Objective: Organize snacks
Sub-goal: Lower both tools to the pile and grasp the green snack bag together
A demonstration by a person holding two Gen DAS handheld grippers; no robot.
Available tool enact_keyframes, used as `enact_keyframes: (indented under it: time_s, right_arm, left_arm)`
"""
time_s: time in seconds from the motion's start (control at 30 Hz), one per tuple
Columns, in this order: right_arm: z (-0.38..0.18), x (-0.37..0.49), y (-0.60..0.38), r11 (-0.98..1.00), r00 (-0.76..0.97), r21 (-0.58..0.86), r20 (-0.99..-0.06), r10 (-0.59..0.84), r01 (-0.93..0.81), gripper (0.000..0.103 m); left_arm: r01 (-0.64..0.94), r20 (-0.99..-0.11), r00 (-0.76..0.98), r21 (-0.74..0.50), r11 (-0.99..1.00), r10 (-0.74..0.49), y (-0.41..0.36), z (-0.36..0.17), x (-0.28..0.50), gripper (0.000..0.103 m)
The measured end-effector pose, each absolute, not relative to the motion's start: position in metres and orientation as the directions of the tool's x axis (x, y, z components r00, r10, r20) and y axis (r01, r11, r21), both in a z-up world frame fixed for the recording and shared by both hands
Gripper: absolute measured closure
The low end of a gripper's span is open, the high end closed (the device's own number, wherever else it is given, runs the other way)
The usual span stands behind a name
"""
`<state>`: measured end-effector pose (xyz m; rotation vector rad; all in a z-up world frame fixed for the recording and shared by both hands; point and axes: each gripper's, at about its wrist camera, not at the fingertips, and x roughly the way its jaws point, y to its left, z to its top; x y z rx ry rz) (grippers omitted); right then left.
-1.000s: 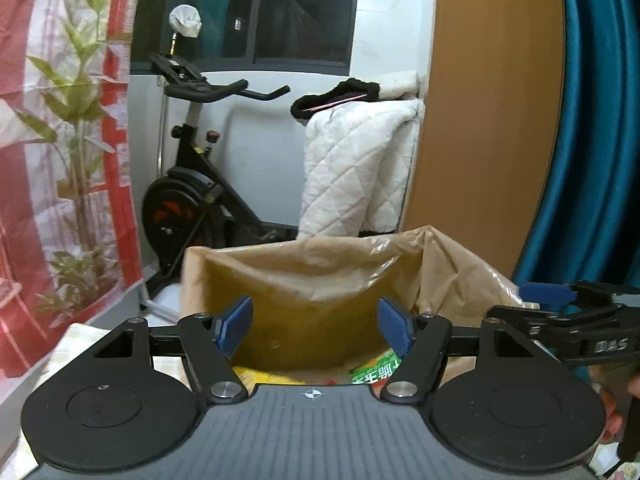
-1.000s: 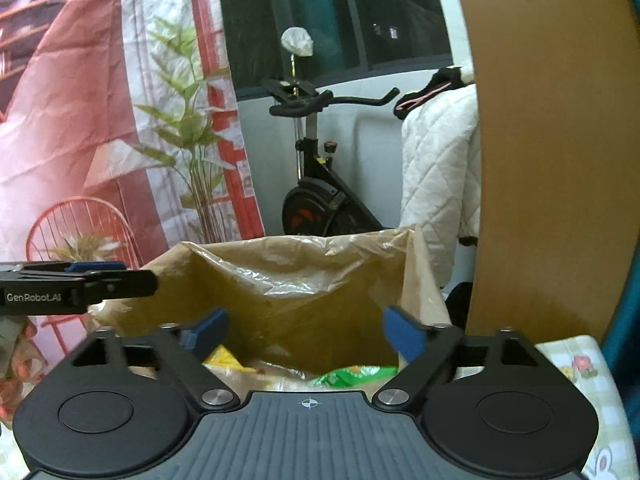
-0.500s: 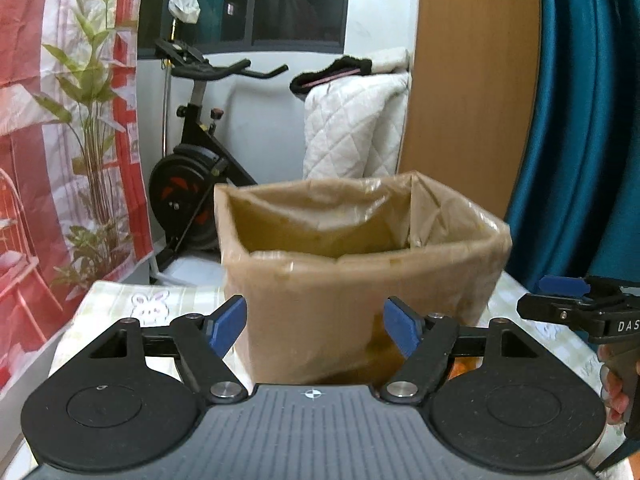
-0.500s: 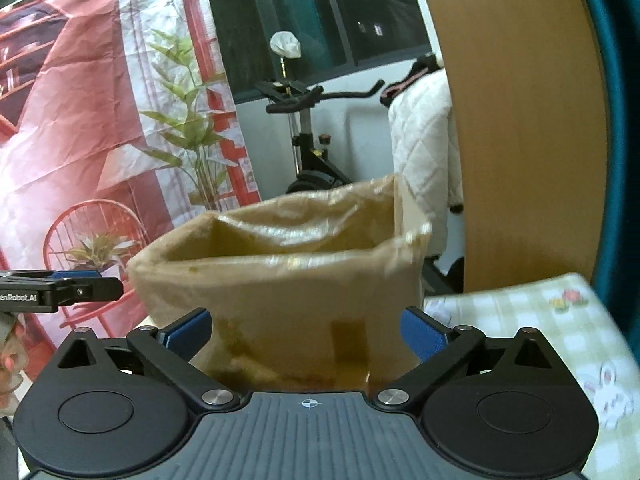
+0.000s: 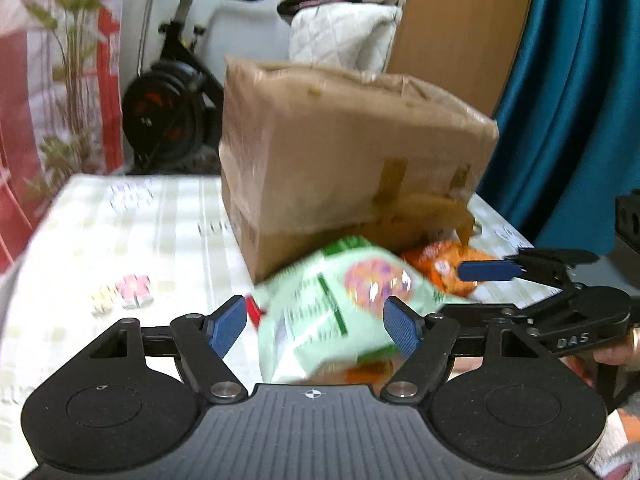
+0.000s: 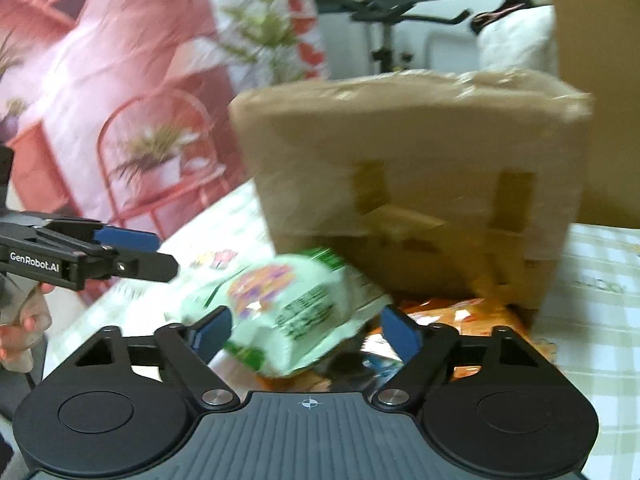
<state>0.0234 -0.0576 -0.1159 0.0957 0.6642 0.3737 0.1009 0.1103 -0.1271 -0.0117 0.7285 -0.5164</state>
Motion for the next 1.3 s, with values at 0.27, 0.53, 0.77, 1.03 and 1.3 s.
enact_keyframes:
  time_s: [0.27,0.53,0.77,1.03,1.3]
  right_arm:
    - [-0.125,0.030,-0.043,0.933,0.695,0.163,-0.629,0.350,-0.322,0.059]
    - [-0.130,0.031,-0.050,0.934,0.690,0.157,-0.637,0.343,-0.320,0.069]
    - [-0.127,0.023,-0.049,0.926,0.691,0.149,-0.626,0.360,-0.347,0.079]
    - [-0.112,0.003,-0.057,0.916,0.709,0.180,-0.586,0.392,-0.358,0.087]
    - [-0.073,-0.025,-0.066,0.908,0.765,0.176,-0.493,0.415,-0.380,0.090]
  left_arm:
    - [0.451,-0.644,0.581,-0.255,0.856,-0.498,0.113,-0.160,0.105,0.026]
    - [0.437,-0.654,0.565,-0.279,0.855,-0.503,0.103,-0.181,0.113,0.026]
    - [0.481,-0.679,0.562,-0.196,0.855,-0.472,0.093,-0.174,0.105,0.074]
    - [0.462,-0.648,0.603,-0.191,0.866,-0.465,0.094,-0.155,0.082,0.079]
    - [0.471,-0.577,0.666,-0.165,0.867,-0.472,0.092,-0.119,0.055,0.083]
